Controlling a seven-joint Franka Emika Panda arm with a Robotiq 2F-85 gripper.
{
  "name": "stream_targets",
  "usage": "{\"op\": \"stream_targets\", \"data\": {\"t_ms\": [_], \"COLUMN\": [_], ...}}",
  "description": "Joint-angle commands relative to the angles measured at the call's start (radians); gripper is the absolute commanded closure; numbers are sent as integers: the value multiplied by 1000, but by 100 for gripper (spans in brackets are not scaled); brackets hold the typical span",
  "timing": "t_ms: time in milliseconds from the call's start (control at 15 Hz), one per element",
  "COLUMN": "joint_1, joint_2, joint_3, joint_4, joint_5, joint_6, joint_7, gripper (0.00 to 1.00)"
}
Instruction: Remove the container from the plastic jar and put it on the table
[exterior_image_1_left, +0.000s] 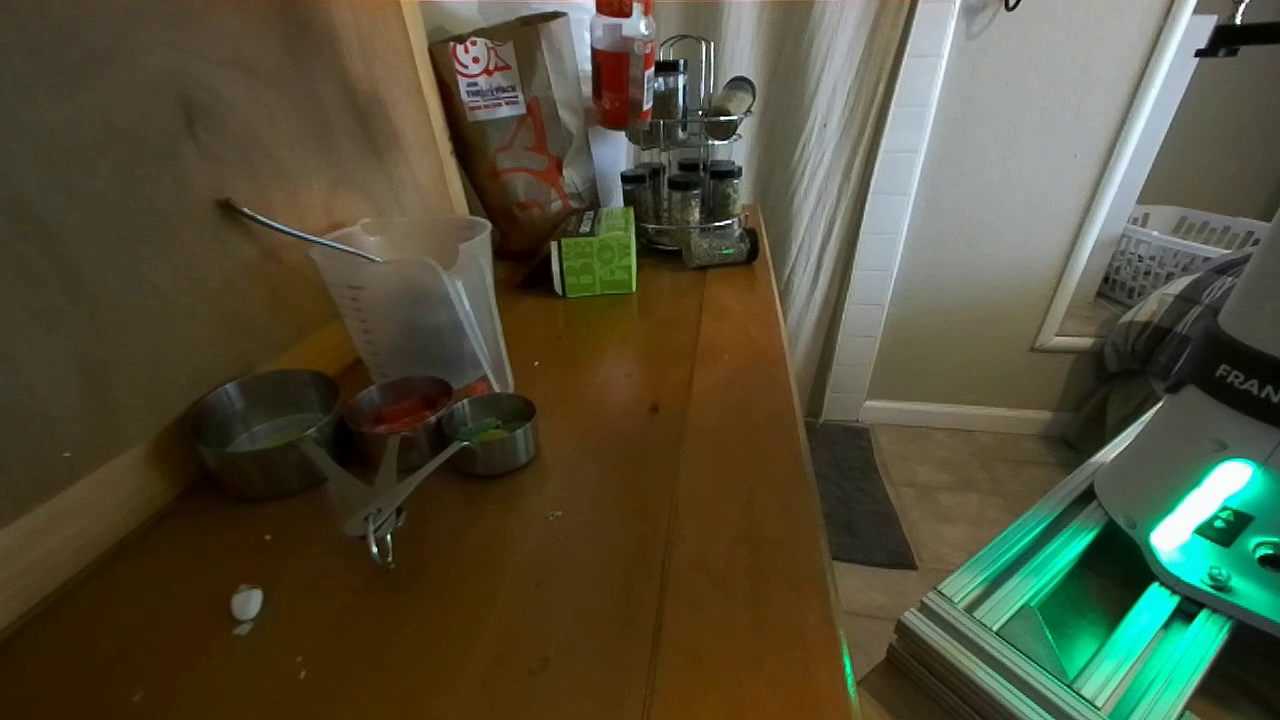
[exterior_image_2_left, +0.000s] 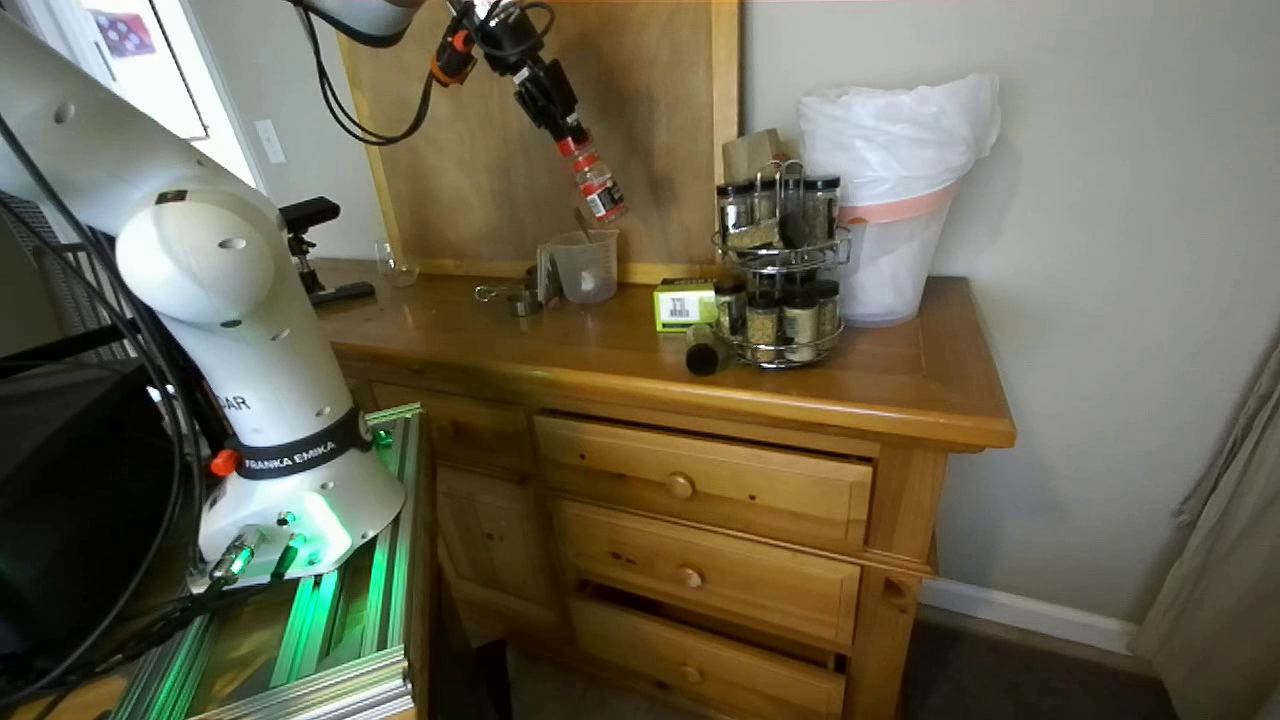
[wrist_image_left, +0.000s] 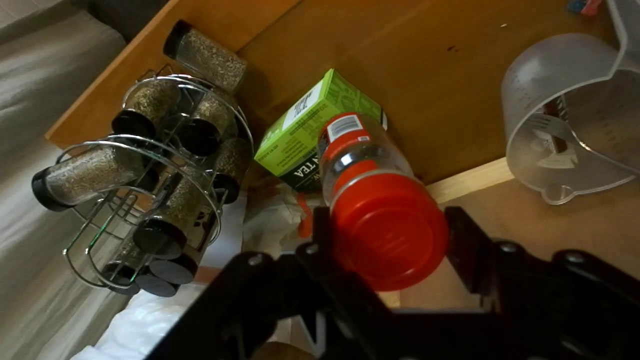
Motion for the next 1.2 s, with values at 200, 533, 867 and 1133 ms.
{"op": "stream_targets", "data": {"t_ms": [200,533,867,1133], "joint_1": [-7,42,121,102], "joint_2": [16,105,202,207], "joint_3": [-1,-24,-71,-63], "joint_4": [-3,-15,-36,-30], "joint_5": [9,77,216,208], "joint_6": [3,38,210,204], "joint_7": [-20,-72,-216,-207], "gripper": [67,67,67,42]}}
